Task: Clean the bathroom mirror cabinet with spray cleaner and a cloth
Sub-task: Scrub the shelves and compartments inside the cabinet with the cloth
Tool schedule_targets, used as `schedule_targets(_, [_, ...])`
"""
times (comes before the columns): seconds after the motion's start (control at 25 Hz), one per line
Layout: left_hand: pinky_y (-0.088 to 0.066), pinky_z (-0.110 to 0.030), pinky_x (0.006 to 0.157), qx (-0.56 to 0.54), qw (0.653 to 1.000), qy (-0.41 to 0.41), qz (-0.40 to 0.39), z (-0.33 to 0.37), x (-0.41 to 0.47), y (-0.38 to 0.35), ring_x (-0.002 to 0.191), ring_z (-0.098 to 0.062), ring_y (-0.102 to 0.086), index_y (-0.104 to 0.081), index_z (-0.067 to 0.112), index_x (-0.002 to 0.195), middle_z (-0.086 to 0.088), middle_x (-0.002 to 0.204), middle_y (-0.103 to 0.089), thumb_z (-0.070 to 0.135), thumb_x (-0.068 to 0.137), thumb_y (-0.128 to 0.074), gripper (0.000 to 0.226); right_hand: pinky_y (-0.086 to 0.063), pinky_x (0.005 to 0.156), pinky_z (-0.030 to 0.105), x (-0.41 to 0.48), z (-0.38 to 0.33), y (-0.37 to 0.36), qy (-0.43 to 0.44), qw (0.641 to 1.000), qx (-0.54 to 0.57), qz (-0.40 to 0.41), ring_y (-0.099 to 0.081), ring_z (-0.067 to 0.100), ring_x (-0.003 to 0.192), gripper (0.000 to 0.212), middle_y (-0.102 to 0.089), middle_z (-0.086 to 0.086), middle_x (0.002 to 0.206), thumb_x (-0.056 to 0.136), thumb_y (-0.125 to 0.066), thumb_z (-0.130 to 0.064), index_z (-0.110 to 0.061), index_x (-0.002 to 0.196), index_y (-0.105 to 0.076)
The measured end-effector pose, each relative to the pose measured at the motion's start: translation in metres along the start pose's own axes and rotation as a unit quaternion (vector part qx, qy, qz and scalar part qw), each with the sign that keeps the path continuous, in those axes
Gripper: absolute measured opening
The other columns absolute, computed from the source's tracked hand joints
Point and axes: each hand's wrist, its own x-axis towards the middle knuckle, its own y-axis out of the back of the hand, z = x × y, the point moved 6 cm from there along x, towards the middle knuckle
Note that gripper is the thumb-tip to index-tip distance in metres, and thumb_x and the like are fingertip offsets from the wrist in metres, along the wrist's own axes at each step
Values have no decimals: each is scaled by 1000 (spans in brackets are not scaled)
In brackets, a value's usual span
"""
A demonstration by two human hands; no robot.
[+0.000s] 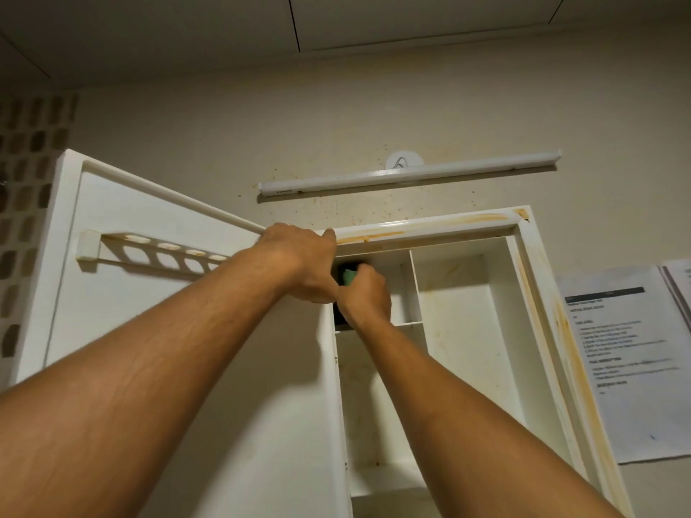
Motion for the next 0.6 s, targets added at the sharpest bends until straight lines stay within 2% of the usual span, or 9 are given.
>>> schedule_targets(0.08, [-48,-35,78,1,1000,2,4,0,0,-1,89,-19,-58,-23,18,158,3,86,-54,39,87,-58,82,-46,60,33,2,-4,-8,81,992,-63,-80,-61,25,75,9,-65,1,84,86,-61,-8,-17,86,-62])
schedule_targets(0.16, [-47,-35,77,-3,1000,3,5,0,1,-1,88,-19,-57,-22,18,158,3,84,-53,39,87,-59,83,-41,58,33,3,-9,-9,161,966,-140,-147,-58,27,70,13,-63,3,78,83,-58,-2,-14,77,-59])
schedule_targets(0.28, [-47,-35,78,-15,1000,4,8,0,2,-1,85,-18,-55,-19,18,160,4,81,-49,40,88,-60,85,-41,64,33,0,-9,1,254,893,-323,-184,-56,26,76,9,-61,5,88,89,-62,-8,-15,92,-66])
schedule_targets(0.36, [-48,-35,79,-23,1000,3,8,-2,2,-2,84,-17,-54,-18,18,160,4,82,-50,39,87,-60,86,-49,68,36,-4,-3,14,261,869,-397,-136,-61,25,79,9,-63,6,90,92,-65,-12,-14,100,-68])
schedule_targets(0.44, [-50,-36,82,-25,1000,-4,5,-3,1,-3,86,-18,-56,-18,18,160,4,83,-51,38,87,-59,86,-54,73,35,-6,2,29,217,900,-376,-36,-67,25,85,10,-68,7,94,93,-67,-11,-11,102,-71])
schedule_targets(0.48, [-50,-36,83,-22,1000,-5,6,-2,0,-3,87,-18,-56,-18,18,160,4,83,-51,37,87,-59,86,-53,73,34,-4,6,33,167,932,-323,-2,-67,26,88,10,-69,7,97,94,-66,-9,-10,103,-71])
schedule_targets(0.56, [-49,-35,83,-19,1000,-5,7,-1,1,-3,86,-17,-55,-18,18,160,4,84,-51,37,88,-60,85,-53,75,33,1,13,34,61,982,-174,25,-66,26,93,12,-69,6,101,95,-65,-9,-11,105,-70])
schedule_targets(0.6, [-49,-35,82,-17,1000,-4,5,-1,2,-4,85,-16,-54,-19,18,160,4,84,-51,37,88,-60,85,-56,77,35,4,12,29,43,992,-120,20,-66,26,94,13,-69,5,102,94,-65,-10,-13,105,-70])
